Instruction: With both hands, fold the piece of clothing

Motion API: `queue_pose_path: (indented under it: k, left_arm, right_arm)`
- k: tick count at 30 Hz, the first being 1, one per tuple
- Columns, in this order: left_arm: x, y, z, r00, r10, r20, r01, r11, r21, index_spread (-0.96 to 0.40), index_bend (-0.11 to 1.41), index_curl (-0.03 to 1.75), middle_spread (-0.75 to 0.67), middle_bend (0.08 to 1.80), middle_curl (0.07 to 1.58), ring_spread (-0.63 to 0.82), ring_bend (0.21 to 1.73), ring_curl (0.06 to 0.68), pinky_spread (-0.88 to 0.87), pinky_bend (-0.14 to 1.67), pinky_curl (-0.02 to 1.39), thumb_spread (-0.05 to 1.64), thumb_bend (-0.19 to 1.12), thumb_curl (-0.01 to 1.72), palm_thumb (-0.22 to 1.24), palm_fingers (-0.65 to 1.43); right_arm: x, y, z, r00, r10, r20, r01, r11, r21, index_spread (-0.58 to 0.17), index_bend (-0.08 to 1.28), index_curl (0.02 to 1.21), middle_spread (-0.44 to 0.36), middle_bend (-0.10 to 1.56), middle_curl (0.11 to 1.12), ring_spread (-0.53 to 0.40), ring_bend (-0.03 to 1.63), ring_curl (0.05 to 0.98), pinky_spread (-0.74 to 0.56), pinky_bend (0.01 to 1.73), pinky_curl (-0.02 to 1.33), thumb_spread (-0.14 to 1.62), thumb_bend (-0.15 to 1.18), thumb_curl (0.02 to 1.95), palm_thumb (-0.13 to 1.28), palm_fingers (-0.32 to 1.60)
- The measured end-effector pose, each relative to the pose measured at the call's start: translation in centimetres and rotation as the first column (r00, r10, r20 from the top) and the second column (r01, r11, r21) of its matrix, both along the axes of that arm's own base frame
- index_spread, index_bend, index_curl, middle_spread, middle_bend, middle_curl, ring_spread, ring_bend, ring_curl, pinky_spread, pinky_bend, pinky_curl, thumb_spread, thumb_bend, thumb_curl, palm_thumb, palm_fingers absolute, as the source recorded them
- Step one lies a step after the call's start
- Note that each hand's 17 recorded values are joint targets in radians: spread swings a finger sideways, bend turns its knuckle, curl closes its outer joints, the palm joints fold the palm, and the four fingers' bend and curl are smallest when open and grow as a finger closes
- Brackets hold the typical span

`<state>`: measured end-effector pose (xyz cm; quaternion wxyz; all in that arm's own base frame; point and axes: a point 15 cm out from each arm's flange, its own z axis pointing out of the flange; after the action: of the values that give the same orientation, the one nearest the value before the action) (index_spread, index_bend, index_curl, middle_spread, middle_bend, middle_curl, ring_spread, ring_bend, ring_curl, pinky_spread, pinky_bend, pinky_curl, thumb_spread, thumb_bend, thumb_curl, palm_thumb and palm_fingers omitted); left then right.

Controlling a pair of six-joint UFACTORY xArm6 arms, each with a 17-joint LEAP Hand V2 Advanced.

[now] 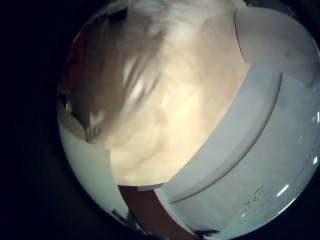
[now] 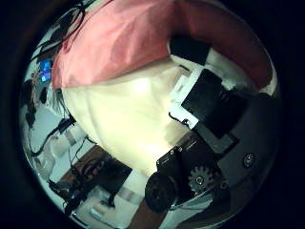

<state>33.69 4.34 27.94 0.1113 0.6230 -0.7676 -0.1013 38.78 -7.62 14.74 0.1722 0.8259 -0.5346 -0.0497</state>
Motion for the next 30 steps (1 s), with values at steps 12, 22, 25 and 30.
queue_pose_path:
  k: [12,22,25,30]
  left_arm:
    - [-0.7,1.8,0.9,1.000,0.021,0.014,-0.021,1.000,-0.002,0.08,0.15,0.27,0.31,0.19,0.29,0.50,0.52,0.228,0.46,0.39,0.33,1.14,-0.02,0.35,0.47,-0.01]
    - [-2.8,5.6,0.9,0.996,0.093,0.015,-0.093,0.996,-0.018,0.08,0.15,0.27,0.30,0.19,0.29,0.50,0.53,0.227,0.46,0.39,0.33,1.15,-0.02,0.35,0.46,-0.01]
    - [-3.2,6.2,0.6,0.994,0.104,0.013,-0.104,0.994,-0.022,0.09,0.15,0.27,0.30,0.19,0.30,0.50,0.53,0.227,0.46,0.40,0.33,1.15,-0.02,0.35,0.46,-0.01]
    - [-4.3,6.4,-0.2,0.992,0.126,-0.003,-0.126,0.991,-0.040,0.09,0.15,0.27,0.30,0.19,0.30,0.50,0.53,0.226,0.46,0.40,0.32,1.16,-0.02,0.35,0.47,-0.01]
  right_arm:
    - [-3.3,-3.4,8.3,0.999,-0.031,0.035,0.031,1.000,0.003,-0.305,0.99,0.84,-0.176,1.21,0.81,-0.241,1.32,0.671,-0.37,1.13,0.75,1.23,0.09,0.49,1.09,1.08]
    - [0.3,2.9,20.7,0.972,0.052,0.228,-0.062,0.997,0.041,-0.294,1.00,0.89,-0.180,1.22,0.86,-0.236,1.34,0.701,-0.35,1.14,0.81,1.26,0.05,0.54,1.09,1.05]
    - [1.3,7.3,21.5,0.963,0.130,0.238,-0.147,0.988,0.054,-0.293,0.99,0.90,-0.180,1.22,0.87,-0.236,1.34,0.704,-0.35,1.14,0.82,1.26,0.04,0.55,1.09,1.05]
    - [1.9,15.7,21.2,0.934,0.271,0.232,-0.293,0.954,0.064,-0.292,0.99,0.91,-0.182,1.22,0.89,-0.235,1.34,0.710,-0.34,1.13,0.84,1.27,0.02,0.57,1.09,1.04]
